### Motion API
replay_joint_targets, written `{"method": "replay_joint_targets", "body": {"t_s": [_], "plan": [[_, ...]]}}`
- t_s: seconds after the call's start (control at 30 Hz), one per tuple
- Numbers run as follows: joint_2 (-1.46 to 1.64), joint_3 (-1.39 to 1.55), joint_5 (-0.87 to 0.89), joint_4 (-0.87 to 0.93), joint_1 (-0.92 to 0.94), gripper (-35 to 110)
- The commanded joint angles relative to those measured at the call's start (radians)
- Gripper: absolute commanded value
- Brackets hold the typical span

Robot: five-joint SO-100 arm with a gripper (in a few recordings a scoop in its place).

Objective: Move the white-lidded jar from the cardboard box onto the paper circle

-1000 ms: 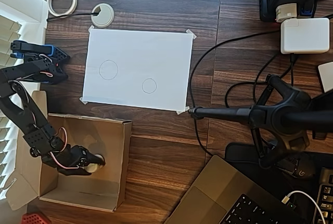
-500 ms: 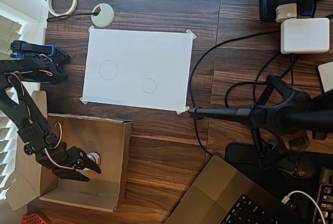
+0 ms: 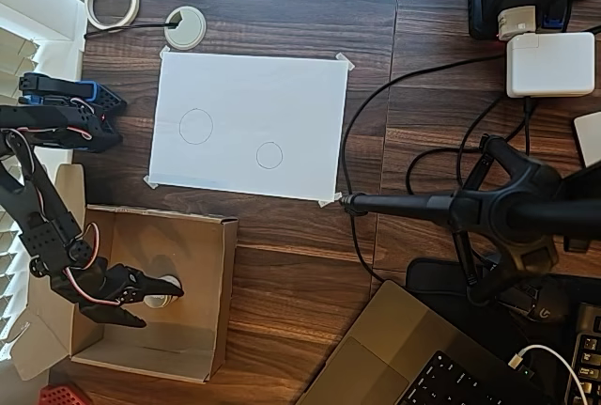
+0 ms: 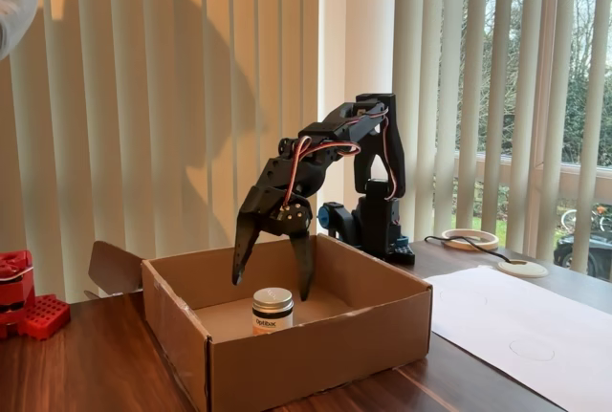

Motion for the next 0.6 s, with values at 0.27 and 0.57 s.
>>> {"method": "replay_joint_targets", "body": {"t_s": [0.27,0.57], "plan": [[0.1,0.055,-0.043,0.0,0.02,41],[0.083,0.063,-0.055,0.0,0.02,40]]}}
